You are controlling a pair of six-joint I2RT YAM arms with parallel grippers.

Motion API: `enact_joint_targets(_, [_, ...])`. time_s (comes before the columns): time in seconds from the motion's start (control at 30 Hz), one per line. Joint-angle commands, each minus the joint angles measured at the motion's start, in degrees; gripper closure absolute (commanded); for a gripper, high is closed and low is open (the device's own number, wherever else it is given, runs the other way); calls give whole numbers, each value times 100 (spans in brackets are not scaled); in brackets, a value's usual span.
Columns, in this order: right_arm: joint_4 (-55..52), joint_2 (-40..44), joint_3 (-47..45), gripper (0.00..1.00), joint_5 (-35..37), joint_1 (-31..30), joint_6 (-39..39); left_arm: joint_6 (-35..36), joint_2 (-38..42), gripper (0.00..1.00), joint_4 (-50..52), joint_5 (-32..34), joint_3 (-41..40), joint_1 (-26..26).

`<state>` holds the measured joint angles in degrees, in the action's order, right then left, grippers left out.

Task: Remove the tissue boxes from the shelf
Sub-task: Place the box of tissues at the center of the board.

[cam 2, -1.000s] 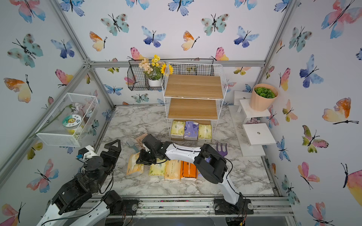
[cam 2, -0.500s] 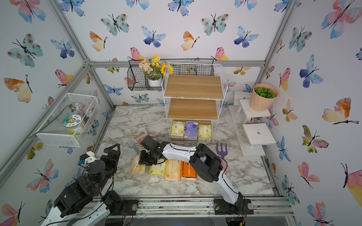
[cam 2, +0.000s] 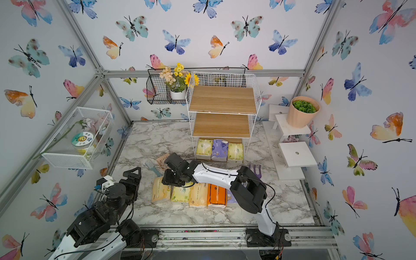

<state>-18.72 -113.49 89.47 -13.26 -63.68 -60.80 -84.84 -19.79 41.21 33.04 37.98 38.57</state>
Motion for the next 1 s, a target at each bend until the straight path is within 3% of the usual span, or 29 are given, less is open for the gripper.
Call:
enact_joint_targets(0.0, [-216, 352, -227, 64, 350, 57, 163, 2, -84, 5, 55, -160, -17, -31])
enact_joint_targets(0.13, [-202, 619, -506, 76, 302, 134, 230, 22, -147, 5, -80, -274, -61, -33])
enact_joint_targets(0.3, [-174, 1116, -915, 76, 575, 289, 326, 235, -196, 5, -591, -571, -233, -29])
enact_joint_targets(0.4, [-211, 1577, -1318, 73, 1054, 409, 367, 463, -302, 6, -1195, -964, -446, -30])
enact_joint_targets(0.67, [7, 2707, -2750, 68, 1443, 1100, 77, 756, -1122, 11, -2658, -2000, -778, -31])
enact_joint_targets(0.97, [543, 3427, -4155, 57, 1933, 2209, -738, 708, -1872, 12, -3628, -2595, -940, -33])
